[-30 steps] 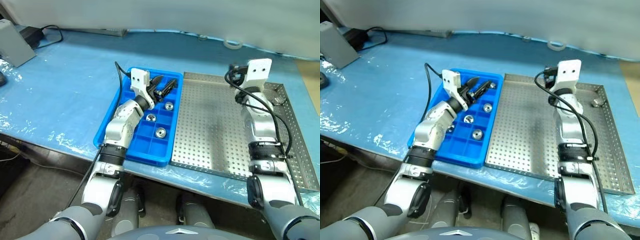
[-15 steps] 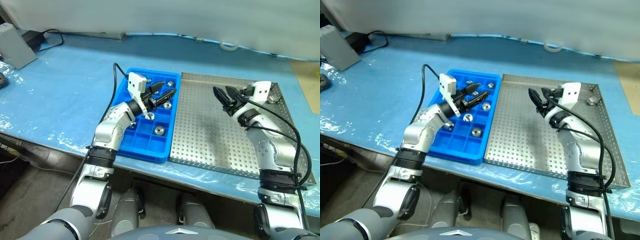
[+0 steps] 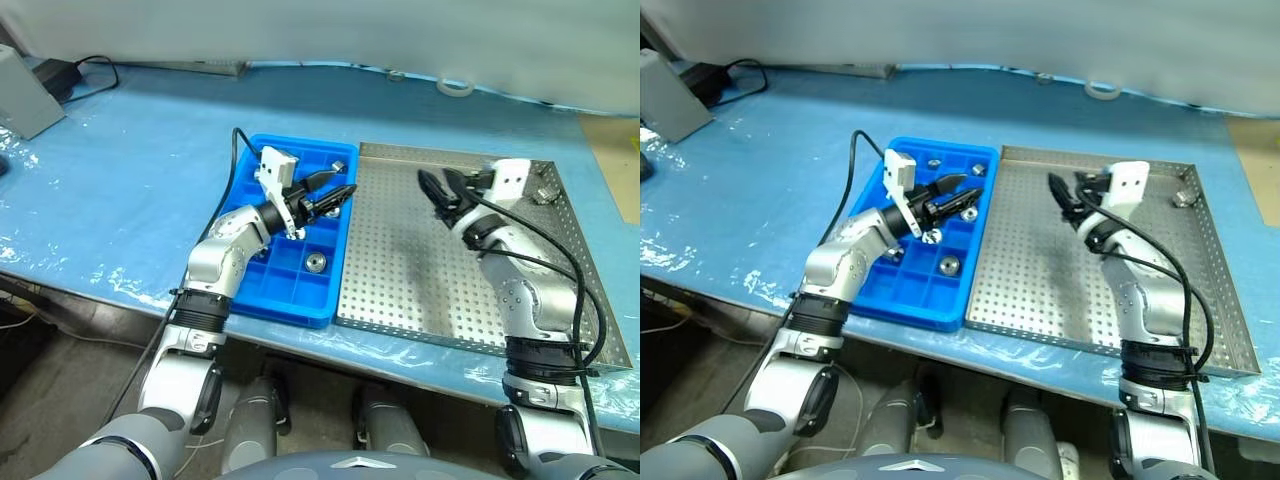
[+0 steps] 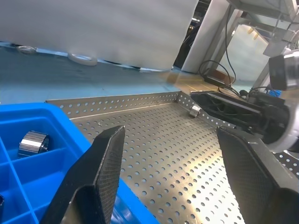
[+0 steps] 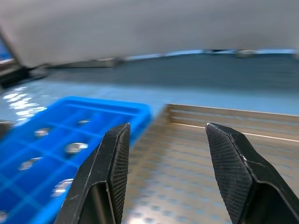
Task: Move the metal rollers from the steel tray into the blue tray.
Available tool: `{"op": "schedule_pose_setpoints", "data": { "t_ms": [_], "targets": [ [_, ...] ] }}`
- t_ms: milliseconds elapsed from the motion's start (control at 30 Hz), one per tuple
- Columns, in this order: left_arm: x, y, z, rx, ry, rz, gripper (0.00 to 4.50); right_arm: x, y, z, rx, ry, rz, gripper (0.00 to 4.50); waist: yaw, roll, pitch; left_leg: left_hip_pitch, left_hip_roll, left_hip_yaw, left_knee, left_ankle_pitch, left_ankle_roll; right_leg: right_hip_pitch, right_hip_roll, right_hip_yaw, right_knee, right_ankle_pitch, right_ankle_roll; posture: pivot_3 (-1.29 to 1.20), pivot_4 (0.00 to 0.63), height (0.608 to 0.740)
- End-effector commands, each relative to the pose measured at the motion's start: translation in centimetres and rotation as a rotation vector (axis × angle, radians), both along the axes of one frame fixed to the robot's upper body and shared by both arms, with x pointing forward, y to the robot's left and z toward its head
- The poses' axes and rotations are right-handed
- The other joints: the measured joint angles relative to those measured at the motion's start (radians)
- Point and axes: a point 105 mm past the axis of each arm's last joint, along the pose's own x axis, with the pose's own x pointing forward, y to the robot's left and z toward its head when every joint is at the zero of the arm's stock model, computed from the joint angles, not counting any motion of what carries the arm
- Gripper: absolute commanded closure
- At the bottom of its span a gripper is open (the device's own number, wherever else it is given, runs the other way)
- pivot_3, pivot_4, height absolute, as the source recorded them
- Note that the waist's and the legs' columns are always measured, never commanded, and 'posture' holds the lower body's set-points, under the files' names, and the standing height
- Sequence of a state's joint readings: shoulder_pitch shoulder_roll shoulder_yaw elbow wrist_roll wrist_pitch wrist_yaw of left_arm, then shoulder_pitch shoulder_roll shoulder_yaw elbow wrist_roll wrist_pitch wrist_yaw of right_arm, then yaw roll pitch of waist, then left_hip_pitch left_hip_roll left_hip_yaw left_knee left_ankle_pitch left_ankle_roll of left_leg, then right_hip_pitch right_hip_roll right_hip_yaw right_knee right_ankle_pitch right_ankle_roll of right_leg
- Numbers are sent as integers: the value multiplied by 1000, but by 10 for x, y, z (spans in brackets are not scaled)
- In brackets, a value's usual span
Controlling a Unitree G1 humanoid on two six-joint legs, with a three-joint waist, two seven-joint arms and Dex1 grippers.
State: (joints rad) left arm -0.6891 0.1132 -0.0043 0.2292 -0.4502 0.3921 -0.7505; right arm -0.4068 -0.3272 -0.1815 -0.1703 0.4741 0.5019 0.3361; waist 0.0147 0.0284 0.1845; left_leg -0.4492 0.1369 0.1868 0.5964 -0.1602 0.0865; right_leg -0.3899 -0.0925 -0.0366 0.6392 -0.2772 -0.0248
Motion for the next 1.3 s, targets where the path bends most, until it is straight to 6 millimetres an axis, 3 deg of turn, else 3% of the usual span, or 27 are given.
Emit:
{"op": "schedule_pose_setpoints", "data": {
  "t_ms": [33, 200, 300, 433, 567, 767, 1300],
  "targets": [
    [4, 1, 22, -54, -28, 22, 1166, 4, 13, 20, -7, -61, 41, 1841, 3, 0, 0, 0, 0, 0, 0, 0, 0, 0, 0, 0, 0, 0, 0, -105, 150, 740],
    [3, 6, 20, -49, -30, 81, 1166, 18, 23, 20, -15, -65, 65, 1841, 26, -2, 1, 0, -1, 0, 0, 1, 0, 1, -1, 0, -1, 0, 0, 34, 150, 740],
    [1, 18, 18, -37, -52, 149, 1012, 24, 29, 24, -13, -79, 95, 1201, 35, -3, 1, -3, -1, 0, 0, 1, 1, -1, -1, -1, 0, 0, 0, 84, 150, 740],
    [-1, 36, 17, -71, -40, 207, 12, 31, 37, 26, -6, -91, 136, 0, 46, -4, 2, -7, -1, 0, 0, 1, 1, -5, -1, -2, 1, 0, 0, 145, 150, 740],
    [-1, 47, 20, -58, -44, 284, 12, 40, 49, 27, -21, -83, 174, 0, 65, -4, 2, -7, 0, -1, 0, 2, 0, -5, -1, -3, 2, 0, 0, 180, 150, 740],
    [-4, 46, 20, -55, -44, 302, 12, 41, 63, 26, -24, -80, 231, 0, 91, -4, 2, -7, 0, -1, 0, 2, -1, -5, -1, -3, 2, 0, 0, 193, 150, 740],
    [0, 38, 27, -58, -61, 274, 12, 46, 60, 34, -26, -118, 199, 0, 92, -4, 2, -7, 0, -2, 0, 3, -2, -5, -1, -4, 2, 0, 0, 159, 150, 740]
  ]
}}
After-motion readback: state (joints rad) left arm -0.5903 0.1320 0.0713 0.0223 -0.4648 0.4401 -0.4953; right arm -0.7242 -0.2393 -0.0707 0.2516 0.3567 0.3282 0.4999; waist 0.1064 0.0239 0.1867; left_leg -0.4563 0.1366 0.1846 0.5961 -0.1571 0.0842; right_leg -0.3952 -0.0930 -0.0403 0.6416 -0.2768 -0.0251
